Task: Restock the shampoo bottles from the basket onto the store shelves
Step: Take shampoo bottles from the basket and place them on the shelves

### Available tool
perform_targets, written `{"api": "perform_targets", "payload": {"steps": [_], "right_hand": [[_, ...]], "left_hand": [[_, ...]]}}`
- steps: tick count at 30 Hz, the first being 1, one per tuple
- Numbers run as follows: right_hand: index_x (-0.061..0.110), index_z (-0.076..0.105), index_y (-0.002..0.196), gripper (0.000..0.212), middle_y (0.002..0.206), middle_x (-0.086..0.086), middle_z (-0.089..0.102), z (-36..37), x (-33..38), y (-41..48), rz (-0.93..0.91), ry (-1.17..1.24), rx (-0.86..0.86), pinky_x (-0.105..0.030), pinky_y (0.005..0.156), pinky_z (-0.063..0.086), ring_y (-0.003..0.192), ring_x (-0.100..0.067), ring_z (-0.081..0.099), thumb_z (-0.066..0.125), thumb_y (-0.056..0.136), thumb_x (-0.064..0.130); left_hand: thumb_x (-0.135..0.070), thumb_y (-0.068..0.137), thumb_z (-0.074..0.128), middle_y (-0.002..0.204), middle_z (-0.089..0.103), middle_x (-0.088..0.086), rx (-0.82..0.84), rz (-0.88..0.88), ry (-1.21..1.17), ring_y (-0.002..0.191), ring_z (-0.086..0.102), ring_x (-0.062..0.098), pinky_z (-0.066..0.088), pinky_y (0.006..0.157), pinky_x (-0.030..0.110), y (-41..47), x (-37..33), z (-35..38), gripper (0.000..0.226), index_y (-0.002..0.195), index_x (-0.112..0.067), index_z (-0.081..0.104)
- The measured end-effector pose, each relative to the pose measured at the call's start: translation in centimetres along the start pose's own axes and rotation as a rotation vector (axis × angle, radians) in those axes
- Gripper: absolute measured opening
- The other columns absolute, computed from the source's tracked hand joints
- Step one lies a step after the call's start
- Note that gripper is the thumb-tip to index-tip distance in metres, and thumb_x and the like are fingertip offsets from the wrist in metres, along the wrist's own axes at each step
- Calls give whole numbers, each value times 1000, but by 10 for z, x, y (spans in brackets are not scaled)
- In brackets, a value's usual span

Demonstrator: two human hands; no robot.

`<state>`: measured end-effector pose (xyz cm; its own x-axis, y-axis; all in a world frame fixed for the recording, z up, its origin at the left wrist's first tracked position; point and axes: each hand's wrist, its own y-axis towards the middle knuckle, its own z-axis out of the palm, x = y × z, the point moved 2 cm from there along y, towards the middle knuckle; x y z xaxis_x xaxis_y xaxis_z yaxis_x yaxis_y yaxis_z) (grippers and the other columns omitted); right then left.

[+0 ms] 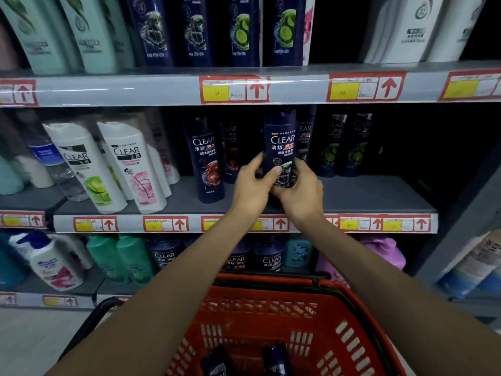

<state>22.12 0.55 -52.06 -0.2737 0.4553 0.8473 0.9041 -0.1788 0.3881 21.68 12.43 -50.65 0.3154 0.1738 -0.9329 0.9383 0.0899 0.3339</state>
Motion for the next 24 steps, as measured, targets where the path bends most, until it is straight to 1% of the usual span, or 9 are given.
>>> {"api": "perform_targets", "payload": {"steps": [3, 5, 9, 13, 16, 18, 21, 22, 24], "right_hand": [[25, 60, 127, 53, 112, 5, 71, 8, -11, 11, 9, -34, -2, -37, 90, 57, 102, -15, 67, 83, 79, 20], [25, 60, 125, 52, 113, 2, 69, 13, -17, 14, 9, -67, -9, -40, 91, 57, 103, -17, 66, 84, 78, 21], [22, 57, 134, 59, 123, -5, 62, 17, -20, 15, 25, -135, -19, -41, 95, 54, 112, -23, 62, 82, 80, 23], [22, 57, 132, 61, 122, -4, 62, 14, -15, 12, 77, -148, 17, -43, 96, 54, 111, -24, 63, 84, 78, 27], [17, 49, 143, 79, 129, -8, 57, 2, -7, 7, 148, -193, 89, -37, 100, 51, 118, -27, 59, 89, 75, 28], [16, 45, 146, 83, 133, -11, 53, -11, 0, 0, 158, -248, 149, -32, 96, 46, 121, -29, 56, 89, 76, 24], [17, 45, 146, 81, 136, -12, 50, -30, 13, -13, 131, -340, 228, -32, 95, 45, 123, -31, 55, 87, 77, 25], [18, 44, 147, 83, 138, -11, 48, -37, 19, -19, 125, -371, 258, -32, 95, 45, 124, -32, 54, 87, 77, 26], [20, 38, 152, 91, 142, -10, 44, -50, 28, -29, 113, -438, 331, -33, 101, 46, 128, -32, 52, 88, 76, 29]], "left_hand": [[-19, 99, 67, 105, 71, -8, -17, -22, 14, 104, 69, 14, 57, 97, 35, 12, 13, 4, 41, 140, -26, 63], [-22, 99, 68, 108, 71, -5, -17, -40, 17, 106, 68, 15, 57, 98, 35, 16, 21, 7, 44, 142, -26, 61], [-29, 98, 68, 115, 70, 0, -39, -74, 47, 106, 67, 12, 57, 98, 34, 21, 32, 8, 48, 145, -27, 57], [-21, 96, 71, 118, 72, 2, -17, -156, 75, 105, 70, 15, 57, 100, 41, 18, 28, 5, 53, 147, -22, 54], [-14, 95, 72, 121, 66, 1, 19, -228, 163, 111, 65, 17, 52, 99, 33, 12, 17, -5, 66, 154, -17, 43], [-10, 94, 72, 122, 58, 0, 66, -262, 230, 113, 57, 15, 45, 95, 25, 3, 6, -16, 70, 156, -14, 39], [-10, 91, 76, 143, 53, 9, 140, -266, 361, 131, 52, 22, 44, 104, 29, -13, -9, -34, 76, 157, -16, 38], [-11, 90, 77, 147, 52, 10, 170, -253, 406, 132, 51, 22, 45, 106, 31, -20, -15, -40, 77, 156, -15, 39], [-13, 89, 79, 148, 52, 8, 243, -199, 501, 125, 50, 12, 43, 99, 23, -34, -27, -50, 77, 155, -14, 40]]}}
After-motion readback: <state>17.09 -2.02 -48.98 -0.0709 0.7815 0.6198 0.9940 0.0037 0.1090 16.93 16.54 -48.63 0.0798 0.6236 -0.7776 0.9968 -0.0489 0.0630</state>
